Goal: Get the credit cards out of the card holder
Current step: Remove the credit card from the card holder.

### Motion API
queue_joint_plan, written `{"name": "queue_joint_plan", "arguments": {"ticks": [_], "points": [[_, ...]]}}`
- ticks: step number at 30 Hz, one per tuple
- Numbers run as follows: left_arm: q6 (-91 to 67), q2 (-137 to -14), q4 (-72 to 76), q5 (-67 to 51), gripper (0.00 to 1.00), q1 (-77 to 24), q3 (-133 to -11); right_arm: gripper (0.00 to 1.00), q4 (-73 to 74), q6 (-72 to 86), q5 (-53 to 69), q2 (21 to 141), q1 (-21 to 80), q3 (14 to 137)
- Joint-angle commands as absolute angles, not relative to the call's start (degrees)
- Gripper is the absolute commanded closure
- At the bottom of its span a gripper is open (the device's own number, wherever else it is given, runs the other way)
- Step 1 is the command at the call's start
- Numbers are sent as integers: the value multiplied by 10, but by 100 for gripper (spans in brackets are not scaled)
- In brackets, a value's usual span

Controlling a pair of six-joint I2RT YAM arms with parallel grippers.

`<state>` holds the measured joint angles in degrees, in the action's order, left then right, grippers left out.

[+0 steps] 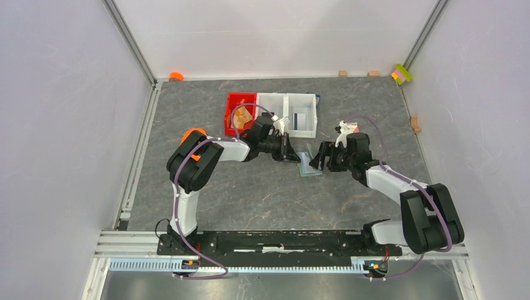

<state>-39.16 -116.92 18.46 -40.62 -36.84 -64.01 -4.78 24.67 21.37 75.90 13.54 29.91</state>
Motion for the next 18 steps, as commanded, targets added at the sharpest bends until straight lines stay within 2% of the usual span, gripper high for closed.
{"name": "queue_joint_plan", "arguments": {"ticks": [1,6,11,18], "points": [[-385,-1176,192,-410,88,-369,-652,12,-20,207,187,769,130,308],[-383,-1175,187,-407,90,-369,-652,2,-44,194,225,798,129,304],[-356,-1167,128,-361,89,-369,-660,2,-36,172,227,807,132,316],[-324,-1164,61,-305,89,-369,-675,2,35,115,116,815,177,368]]}}
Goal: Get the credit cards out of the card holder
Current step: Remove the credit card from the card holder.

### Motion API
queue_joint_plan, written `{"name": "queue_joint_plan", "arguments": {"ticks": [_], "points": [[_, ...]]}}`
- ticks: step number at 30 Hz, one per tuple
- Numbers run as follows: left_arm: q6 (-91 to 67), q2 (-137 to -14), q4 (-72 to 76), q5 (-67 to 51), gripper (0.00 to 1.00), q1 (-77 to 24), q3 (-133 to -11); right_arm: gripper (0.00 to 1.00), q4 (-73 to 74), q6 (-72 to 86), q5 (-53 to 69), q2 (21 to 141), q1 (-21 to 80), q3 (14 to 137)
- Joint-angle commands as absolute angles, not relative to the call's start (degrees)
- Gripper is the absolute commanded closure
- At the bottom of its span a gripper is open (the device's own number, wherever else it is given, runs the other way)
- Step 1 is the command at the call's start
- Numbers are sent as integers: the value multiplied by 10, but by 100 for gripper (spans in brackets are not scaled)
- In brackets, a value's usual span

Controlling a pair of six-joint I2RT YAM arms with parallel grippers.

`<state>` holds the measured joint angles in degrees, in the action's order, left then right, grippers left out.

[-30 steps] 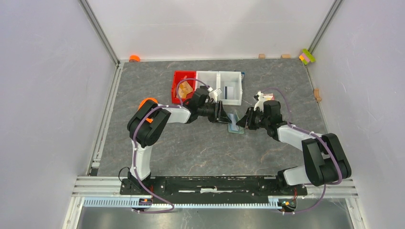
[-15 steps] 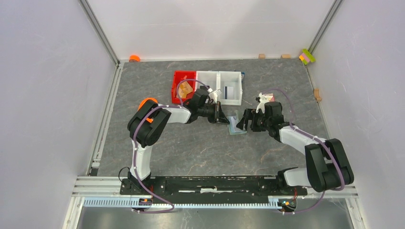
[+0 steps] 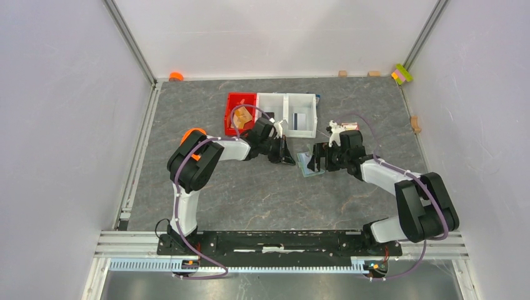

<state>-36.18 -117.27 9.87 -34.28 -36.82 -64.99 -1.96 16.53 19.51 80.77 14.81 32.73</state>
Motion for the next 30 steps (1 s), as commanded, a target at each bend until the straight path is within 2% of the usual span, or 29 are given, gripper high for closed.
{"name": "queue_joint_plan", "arguments": {"ticks": [1,8,18,20,25,27,30], "points": [[-322,-1163,58,-302,89,-369,-676,3,47,109,95,815,188,377],[-317,-1156,58,-296,89,-370,-672,11,87,80,26,834,236,413],[-316,-1153,59,-298,89,-371,-671,18,87,78,22,859,258,420],[-316,-1153,59,-297,89,-371,-671,23,92,79,10,864,264,423],[-315,-1153,59,-298,89,-371,-671,42,79,91,7,841,265,412],[-315,-1153,63,-302,88,-371,-671,45,72,100,20,830,266,408],[-326,-1157,79,-317,83,-371,-667,53,62,121,45,818,261,399]]}}
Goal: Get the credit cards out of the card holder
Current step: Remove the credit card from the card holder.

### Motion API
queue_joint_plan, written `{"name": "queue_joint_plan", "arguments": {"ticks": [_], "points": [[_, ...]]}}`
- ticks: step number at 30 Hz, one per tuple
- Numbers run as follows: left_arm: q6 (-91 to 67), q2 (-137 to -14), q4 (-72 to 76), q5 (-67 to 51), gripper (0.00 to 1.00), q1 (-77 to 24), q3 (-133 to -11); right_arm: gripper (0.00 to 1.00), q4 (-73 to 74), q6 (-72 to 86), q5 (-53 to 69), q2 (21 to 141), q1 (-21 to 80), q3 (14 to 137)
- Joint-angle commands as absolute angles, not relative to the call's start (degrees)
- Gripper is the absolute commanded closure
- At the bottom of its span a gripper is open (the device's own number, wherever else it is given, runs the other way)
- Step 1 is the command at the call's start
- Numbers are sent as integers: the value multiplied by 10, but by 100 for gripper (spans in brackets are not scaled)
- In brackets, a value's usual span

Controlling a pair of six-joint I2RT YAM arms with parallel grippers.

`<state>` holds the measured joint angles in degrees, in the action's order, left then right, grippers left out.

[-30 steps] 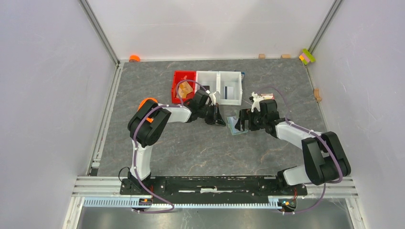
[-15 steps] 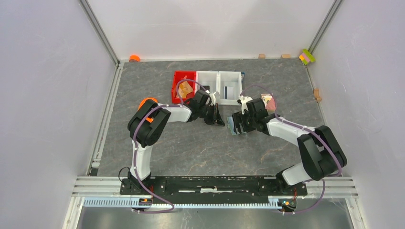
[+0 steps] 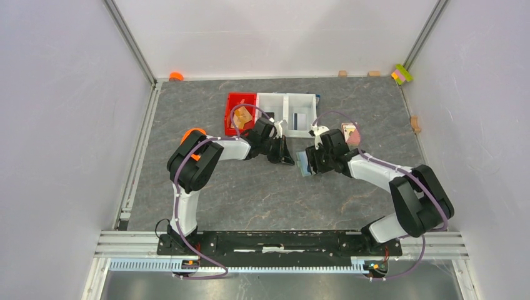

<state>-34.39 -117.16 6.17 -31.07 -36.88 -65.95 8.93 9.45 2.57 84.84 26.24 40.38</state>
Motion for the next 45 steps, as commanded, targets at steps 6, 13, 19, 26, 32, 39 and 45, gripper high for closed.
{"name": "queue_joint_plan", "arguments": {"ticks": [6,13,19,26,32,39,45], "points": [[-347,-1164,102,-332,42,-371,-660,61,-41,202,137,781,225,320],[-366,-1189,87,-338,35,-370,-671,62,-175,291,263,777,165,235],[-351,-1197,49,-319,37,-371,-687,61,-239,330,307,780,150,204],[-368,-1221,46,-345,36,-371,-702,61,-352,399,357,788,137,165],[-422,-1242,109,-387,39,-370,-689,63,-481,487,359,794,129,112],[-397,-1202,74,-326,41,-359,-671,64,-555,529,350,795,109,81],[-383,-1205,17,-303,41,-359,-692,65,-559,529,347,782,95,79]]}}
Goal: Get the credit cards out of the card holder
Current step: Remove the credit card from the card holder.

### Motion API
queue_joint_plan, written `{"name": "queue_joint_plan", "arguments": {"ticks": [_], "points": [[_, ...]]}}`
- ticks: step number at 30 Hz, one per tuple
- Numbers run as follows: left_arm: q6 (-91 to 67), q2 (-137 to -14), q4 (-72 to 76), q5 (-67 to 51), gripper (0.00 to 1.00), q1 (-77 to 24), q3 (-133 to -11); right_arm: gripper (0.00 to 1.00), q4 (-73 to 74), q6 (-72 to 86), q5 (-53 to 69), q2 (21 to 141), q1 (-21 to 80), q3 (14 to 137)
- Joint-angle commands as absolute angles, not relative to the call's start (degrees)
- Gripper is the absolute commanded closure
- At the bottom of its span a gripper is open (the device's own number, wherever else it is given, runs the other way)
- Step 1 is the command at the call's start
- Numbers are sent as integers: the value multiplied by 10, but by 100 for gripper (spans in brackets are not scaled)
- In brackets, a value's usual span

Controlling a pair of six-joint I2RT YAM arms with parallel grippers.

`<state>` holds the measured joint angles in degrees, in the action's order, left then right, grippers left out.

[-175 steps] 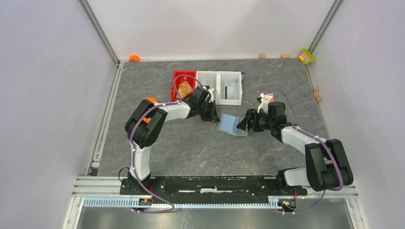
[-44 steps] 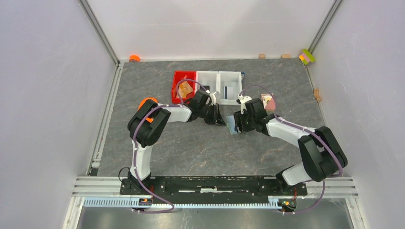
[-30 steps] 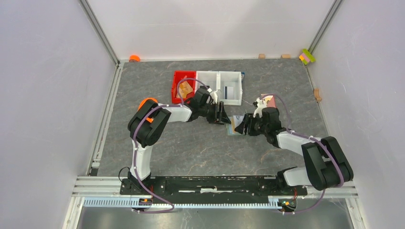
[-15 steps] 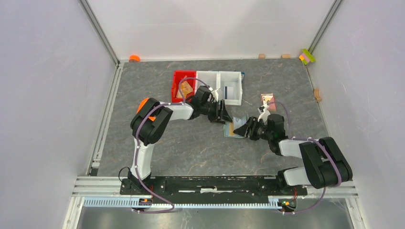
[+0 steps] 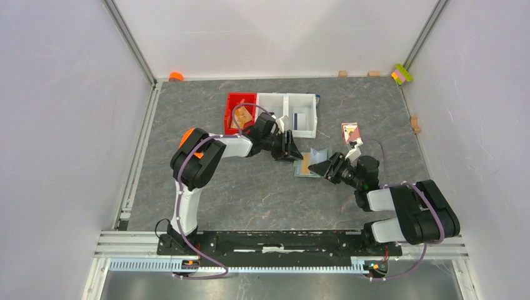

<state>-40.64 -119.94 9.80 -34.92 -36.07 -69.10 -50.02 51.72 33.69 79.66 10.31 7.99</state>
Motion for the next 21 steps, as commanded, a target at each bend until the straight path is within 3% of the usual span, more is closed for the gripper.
{"name": "queue_joint_plan", "arguments": {"ticks": [1,5,16,21], "points": [[-390,-1208,25,-315,40,-360,-691,65,-561,530,348,780,94,78],[-414,-1206,72,-350,37,-360,-678,65,-581,542,352,776,90,75],[-601,-1214,408,-471,30,-352,-597,65,-735,634,388,800,86,57],[-687,-1229,559,-507,39,-352,-585,65,-767,653,400,808,86,58]]}}
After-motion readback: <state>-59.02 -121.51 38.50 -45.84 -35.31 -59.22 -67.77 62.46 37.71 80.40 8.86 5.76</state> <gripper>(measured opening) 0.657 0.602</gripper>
